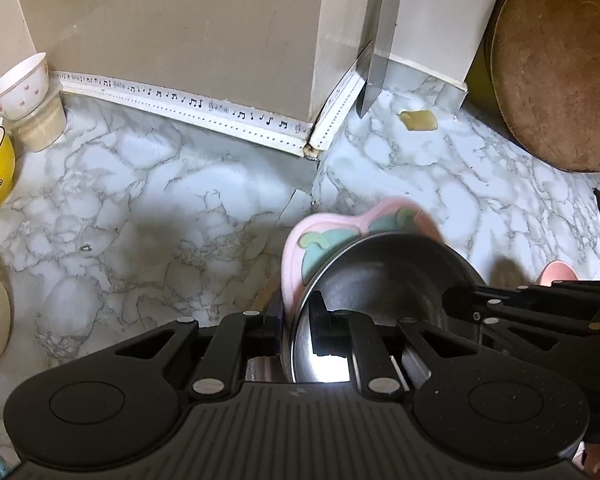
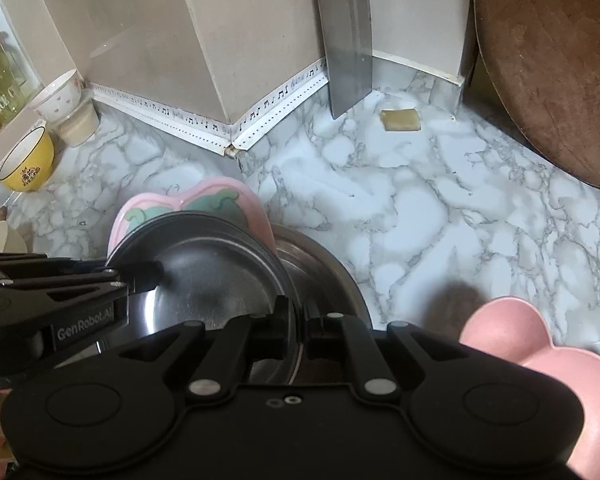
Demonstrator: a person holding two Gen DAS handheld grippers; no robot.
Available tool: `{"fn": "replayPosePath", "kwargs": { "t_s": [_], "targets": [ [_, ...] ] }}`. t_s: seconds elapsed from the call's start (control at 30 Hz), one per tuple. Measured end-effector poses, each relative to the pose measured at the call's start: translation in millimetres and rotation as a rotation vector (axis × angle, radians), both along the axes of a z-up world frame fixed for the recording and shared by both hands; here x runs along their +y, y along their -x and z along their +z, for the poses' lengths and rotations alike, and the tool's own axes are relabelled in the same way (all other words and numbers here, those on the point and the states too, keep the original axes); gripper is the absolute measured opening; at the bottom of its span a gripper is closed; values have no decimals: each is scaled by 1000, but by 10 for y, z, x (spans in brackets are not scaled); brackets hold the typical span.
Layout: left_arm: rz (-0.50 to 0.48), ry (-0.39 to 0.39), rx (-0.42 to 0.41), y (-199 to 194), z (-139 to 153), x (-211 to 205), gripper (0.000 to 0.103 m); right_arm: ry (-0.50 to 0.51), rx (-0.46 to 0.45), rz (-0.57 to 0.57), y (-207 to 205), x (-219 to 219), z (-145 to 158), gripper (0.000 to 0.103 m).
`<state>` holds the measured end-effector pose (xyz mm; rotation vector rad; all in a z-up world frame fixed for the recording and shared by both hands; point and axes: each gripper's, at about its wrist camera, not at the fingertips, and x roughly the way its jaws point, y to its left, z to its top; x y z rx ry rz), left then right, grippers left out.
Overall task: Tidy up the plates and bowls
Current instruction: 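Lift the steel pot and carry it toward the stack by the stove, then lower the steel pot onto the stack and open both grippers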
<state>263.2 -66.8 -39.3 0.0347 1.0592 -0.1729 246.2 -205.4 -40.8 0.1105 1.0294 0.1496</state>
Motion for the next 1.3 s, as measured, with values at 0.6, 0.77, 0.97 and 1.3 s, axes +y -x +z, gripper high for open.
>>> {"fn": "replayPosePath", "kwargs": {
  "t_s": [0.6, 0.77, 0.97, 1.3],
  "targets": [
    [-72, 57, -29, 67, 116, 116, 19, -8, -2, 44, 41, -122, 1, 10],
    [-88, 82, -54, 193, 189, 173, 42, -33, -20, 43, 108, -175, 49, 10],
    [-95, 114, -92, 352, 331, 256, 55, -51, -86, 85, 243, -143, 217, 11],
    [-67, 149, -156, 615, 527, 584, 65, -86, -216, 151, 462, 73, 467, 11]
  ]
}}
